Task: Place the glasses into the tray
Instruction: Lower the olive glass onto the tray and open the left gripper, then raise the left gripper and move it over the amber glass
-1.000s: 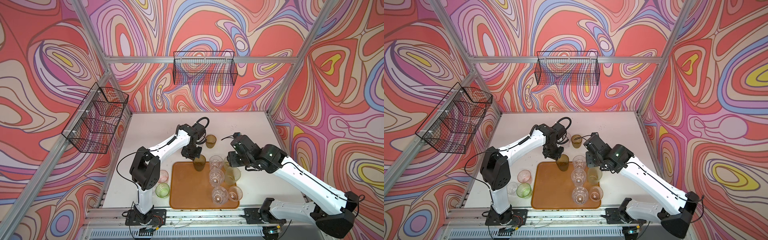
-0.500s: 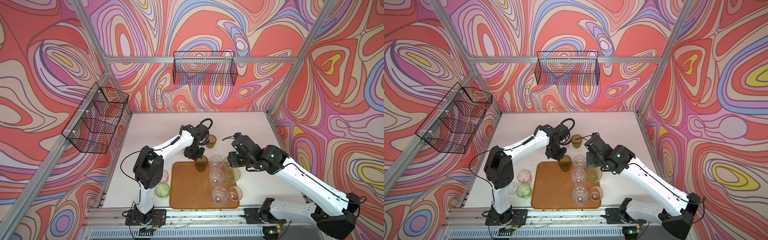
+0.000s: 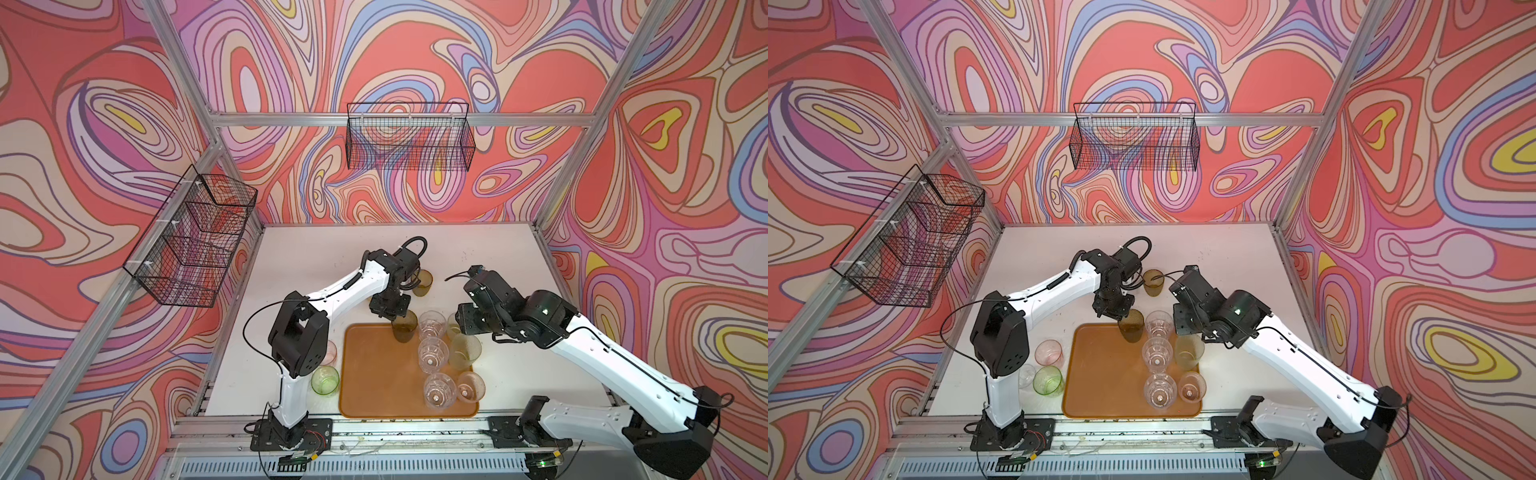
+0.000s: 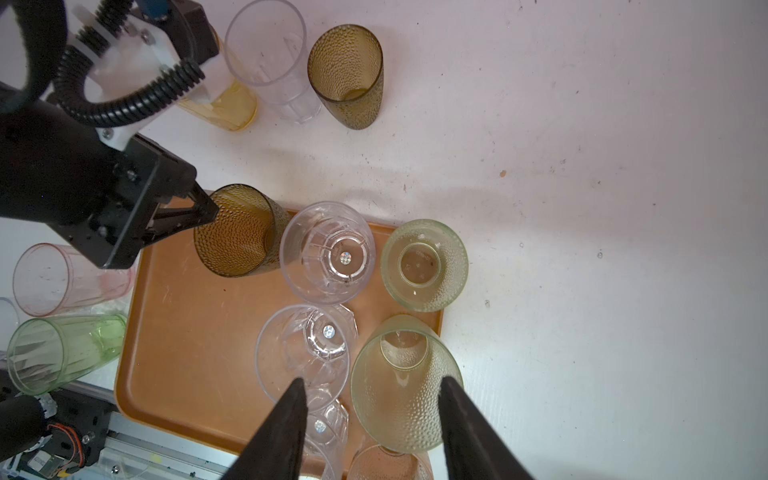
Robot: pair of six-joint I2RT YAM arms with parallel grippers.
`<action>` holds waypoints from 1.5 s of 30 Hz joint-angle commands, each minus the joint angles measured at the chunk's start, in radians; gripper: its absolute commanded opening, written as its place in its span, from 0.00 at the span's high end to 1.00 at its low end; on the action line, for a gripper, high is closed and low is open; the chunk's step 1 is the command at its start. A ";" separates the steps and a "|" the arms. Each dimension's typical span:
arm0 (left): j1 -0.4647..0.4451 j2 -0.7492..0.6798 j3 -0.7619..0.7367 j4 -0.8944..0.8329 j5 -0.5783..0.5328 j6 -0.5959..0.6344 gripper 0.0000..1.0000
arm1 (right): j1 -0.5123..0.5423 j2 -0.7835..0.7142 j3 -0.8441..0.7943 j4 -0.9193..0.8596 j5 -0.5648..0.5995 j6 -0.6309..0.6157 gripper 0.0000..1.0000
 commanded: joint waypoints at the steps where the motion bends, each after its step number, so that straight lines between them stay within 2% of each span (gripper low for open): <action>1: -0.007 0.030 0.015 -0.012 -0.020 -0.013 0.92 | -0.003 -0.015 -0.009 -0.002 0.018 0.002 0.47; 20: -0.010 -0.035 0.039 -0.015 0.002 -0.030 0.67 | -0.002 -0.015 -0.011 0.000 0.017 0.001 0.47; 32: 0.011 -0.065 0.146 -0.085 -0.033 0.028 0.66 | -0.003 -0.026 -0.011 0.004 0.021 0.002 0.48; 38: 0.067 -0.091 0.171 -0.083 -0.008 0.058 0.66 | -0.003 -0.036 -0.014 0.003 0.018 0.004 0.47; 45: 0.157 -0.122 0.171 -0.071 -0.032 0.061 0.64 | -0.002 -0.049 -0.022 0.007 0.017 0.010 0.48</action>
